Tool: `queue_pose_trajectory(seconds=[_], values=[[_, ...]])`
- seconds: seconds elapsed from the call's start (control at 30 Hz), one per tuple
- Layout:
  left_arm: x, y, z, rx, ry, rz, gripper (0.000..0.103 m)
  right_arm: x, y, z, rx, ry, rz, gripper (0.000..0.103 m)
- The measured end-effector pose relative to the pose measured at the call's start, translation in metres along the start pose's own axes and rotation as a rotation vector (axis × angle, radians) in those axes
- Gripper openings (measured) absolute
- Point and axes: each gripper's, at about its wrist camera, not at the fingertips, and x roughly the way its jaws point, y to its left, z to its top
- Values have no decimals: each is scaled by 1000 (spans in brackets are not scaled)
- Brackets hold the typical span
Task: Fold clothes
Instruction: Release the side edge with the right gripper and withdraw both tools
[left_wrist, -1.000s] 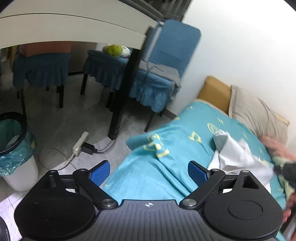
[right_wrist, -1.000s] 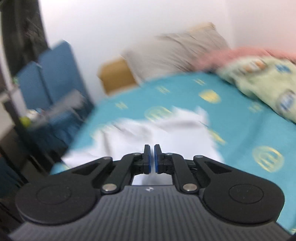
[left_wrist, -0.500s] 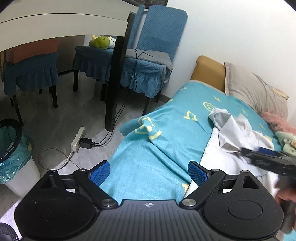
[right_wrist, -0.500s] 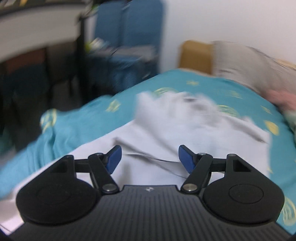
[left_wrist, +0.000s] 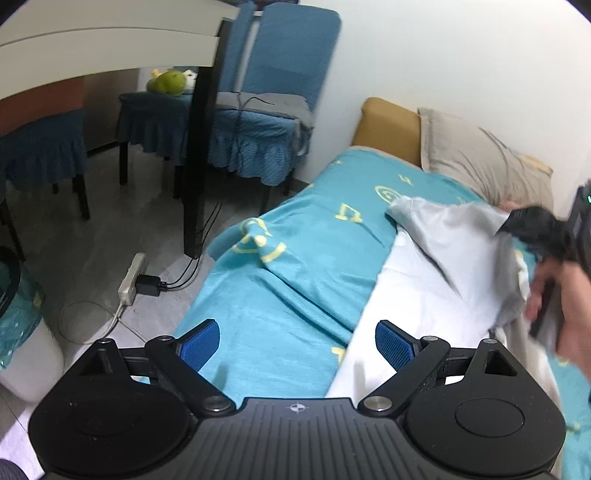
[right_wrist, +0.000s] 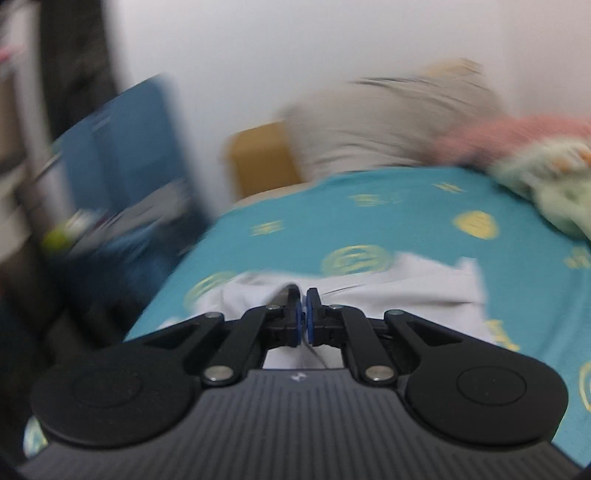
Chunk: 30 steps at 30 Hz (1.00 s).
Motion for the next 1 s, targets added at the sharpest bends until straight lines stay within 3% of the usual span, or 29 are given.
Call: queue_pose_trajectory(seconds=[0.13, 0.37, 0.4, 0.43, 0.47, 0.5, 0.53, 0.77, 0.9, 1.0], values=[[6, -10, -5, 39, 3, -8, 93, 36, -32, -1, 74, 46, -102, 6], [11, -20, -9, 80, 1, -12, 93, 39, -40, -14, 82, 113, -107, 10], [11, -20, -8, 84, -1, -14, 93, 32, -40, -14, 78, 132, -92, 13], [10, -21, -8, 88, -4, -16, 93, 23, -38, -15, 70, 146, -81, 39], [9, -21, -8, 91, -6, -18, 93, 9, -34, -15, 59, 144, -71, 55], [8, -21, -7, 96, -8, -21, 93, -6, -31, -15, 47, 142, -60, 77], [6, -21, -7, 101, -9, -25, 93, -24, -26, -15, 31, 133, -44, 81], [-9, -20, -5, 131, 0, -83, 92, -192, -3, -28, -20, 158, 69, 79], [-22, -14, -3, 140, 60, -141, 91, -292, -2, -49, 10, 168, 105, 79], [-37, -7, -3, 176, 106, -149, 89, -344, 2, -66, -9, 170, 112, 79]])
